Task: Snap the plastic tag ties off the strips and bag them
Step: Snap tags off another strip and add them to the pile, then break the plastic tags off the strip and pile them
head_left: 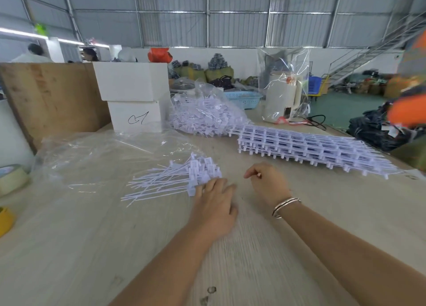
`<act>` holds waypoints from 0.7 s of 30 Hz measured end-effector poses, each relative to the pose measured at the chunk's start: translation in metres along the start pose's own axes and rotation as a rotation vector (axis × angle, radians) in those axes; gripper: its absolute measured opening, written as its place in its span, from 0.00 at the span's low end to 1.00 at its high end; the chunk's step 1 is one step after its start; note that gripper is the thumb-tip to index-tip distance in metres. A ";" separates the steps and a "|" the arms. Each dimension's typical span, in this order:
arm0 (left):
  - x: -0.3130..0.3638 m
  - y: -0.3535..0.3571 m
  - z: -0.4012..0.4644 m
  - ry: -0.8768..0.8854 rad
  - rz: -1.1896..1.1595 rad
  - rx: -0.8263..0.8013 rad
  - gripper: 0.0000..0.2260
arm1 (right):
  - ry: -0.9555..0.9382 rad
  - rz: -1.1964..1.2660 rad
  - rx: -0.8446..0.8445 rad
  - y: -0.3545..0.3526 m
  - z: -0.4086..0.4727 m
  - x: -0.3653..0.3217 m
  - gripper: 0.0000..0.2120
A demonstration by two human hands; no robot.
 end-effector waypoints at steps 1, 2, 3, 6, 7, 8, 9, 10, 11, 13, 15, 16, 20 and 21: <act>0.002 -0.001 -0.001 0.040 -0.012 0.005 0.20 | -0.019 -0.108 0.002 -0.002 0.010 0.000 0.13; 0.004 -0.002 -0.003 0.074 -0.029 -0.001 0.19 | -0.048 -0.229 0.018 -0.004 0.019 0.001 0.12; 0.007 -0.002 -0.005 0.097 -0.041 -0.007 0.17 | -0.078 -0.342 0.041 -0.008 0.030 0.001 0.12; 0.008 -0.001 -0.006 0.112 -0.057 -0.013 0.16 | -0.133 -0.636 0.108 -0.013 0.059 0.007 0.13; 0.007 0.000 -0.005 0.108 -0.071 -0.012 0.16 | -0.153 -0.728 0.130 -0.013 0.067 0.009 0.13; 0.007 0.001 -0.004 0.105 -0.088 -0.013 0.15 | -0.171 -0.798 0.144 -0.012 0.075 0.010 0.12; 0.007 0.001 -0.003 0.105 -0.103 -0.015 0.15 | -0.185 -0.846 0.152 -0.012 0.083 0.011 0.12; 0.007 0.001 -0.002 0.106 -0.116 -0.019 0.15 | -0.192 -0.880 0.154 -0.012 0.090 0.011 0.12; 0.007 0.002 -0.002 0.106 -0.127 -0.024 0.16 | -0.193 -0.908 0.148 -0.012 0.096 0.012 0.12; 0.007 0.002 0.000 0.105 -0.142 -0.034 0.16 | -0.180 -0.949 0.122 -0.009 0.107 0.016 0.13; 0.006 0.003 0.000 0.106 -0.154 -0.033 0.16 | -0.148 -0.950 0.080 -0.003 0.115 0.021 0.15; 0.006 0.003 0.001 0.107 -0.158 -0.033 0.16 | -0.140 -0.953 0.069 0.000 0.116 0.023 0.15; 0.007 0.001 0.002 0.115 -0.160 -0.041 0.15 | -0.147 -0.990 0.085 0.004 0.119 0.027 0.13; 0.007 0.001 0.002 0.115 -0.154 -0.045 0.15 | -0.143 -0.990 0.086 0.002 0.119 0.028 0.13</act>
Point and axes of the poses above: each hand's wrist, its own z-axis towards the middle knuckle, its own y-axis out of the palm, x = y × z, the point moved 5 cm from there along z, towards the middle knuckle, and after that the axes turned 4 degrees about y, right-handed, at the moved point
